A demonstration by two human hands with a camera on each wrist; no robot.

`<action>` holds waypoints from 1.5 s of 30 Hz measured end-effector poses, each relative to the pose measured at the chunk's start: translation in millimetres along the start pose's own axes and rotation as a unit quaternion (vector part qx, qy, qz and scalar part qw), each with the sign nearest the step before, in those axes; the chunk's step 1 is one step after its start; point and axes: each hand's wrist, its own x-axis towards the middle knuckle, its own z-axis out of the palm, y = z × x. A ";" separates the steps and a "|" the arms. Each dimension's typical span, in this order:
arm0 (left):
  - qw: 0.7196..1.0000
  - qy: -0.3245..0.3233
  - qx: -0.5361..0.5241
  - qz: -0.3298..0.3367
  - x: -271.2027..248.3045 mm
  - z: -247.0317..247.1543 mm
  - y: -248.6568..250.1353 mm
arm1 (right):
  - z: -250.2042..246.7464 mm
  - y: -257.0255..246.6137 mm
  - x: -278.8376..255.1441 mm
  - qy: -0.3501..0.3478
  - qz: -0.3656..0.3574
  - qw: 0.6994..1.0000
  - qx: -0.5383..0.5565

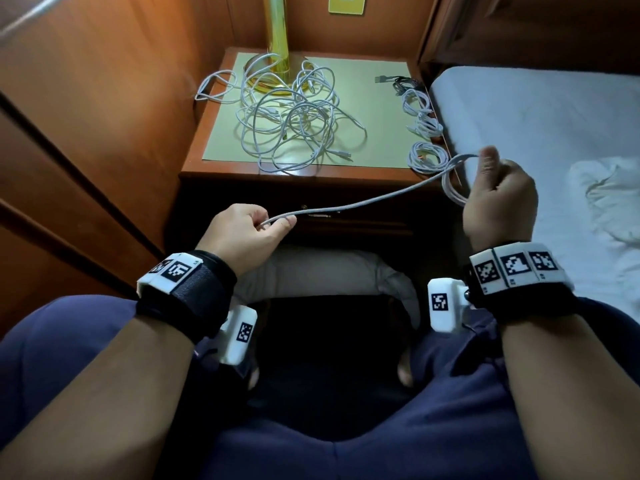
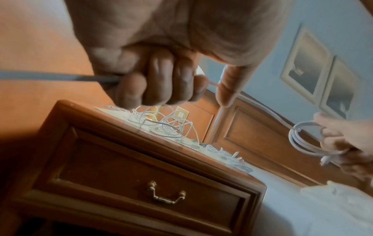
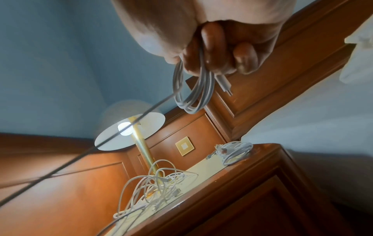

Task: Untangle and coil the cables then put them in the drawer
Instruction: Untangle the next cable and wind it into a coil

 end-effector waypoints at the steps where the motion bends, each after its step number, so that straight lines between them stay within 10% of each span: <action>1: 1.000 -0.001 -0.011 0.009 1.4 0.6 -2.1 | -0.5 -0.1 0.2 -0.010 0.003 1.000 0.016; 7: 0.970 -0.236 -0.049 0.026 -12.4 17.2 9.2 | 12.2 -15.1 -28.9 -0.165 0.047 0.979 0.113; 11: 0.920 -0.341 -0.192 0.029 -21.6 29.6 13.6 | 23.8 -27.3 -44.2 -0.261 0.145 0.911 0.283; 16: 0.920 -0.291 -0.252 0.070 -24.2 36.9 20.7 | 17.2 -33.5 -46.9 -0.382 0.299 0.771 0.412; 21: 0.964 -0.145 -0.204 0.090 -16.3 40.2 20.2 | 12.2 -31.2 -43.9 -0.406 0.313 0.719 0.469; 28: 0.996 -0.020 -0.066 0.050 -3.5 35.1 3.9 | 16.7 -33.1 -45.7 -0.330 0.280 0.788 0.437; 36: 0.959 -0.148 -0.045 0.239 -24.1 50.3 13.3 | 24.8 -24.9 -58.7 -0.294 -0.009 0.933 0.209; 45: 0.947 -0.035 -0.164 0.276 -14.6 30.8 20.9 | 23.5 -18.9 -59.0 -0.450 -0.125 0.884 -0.002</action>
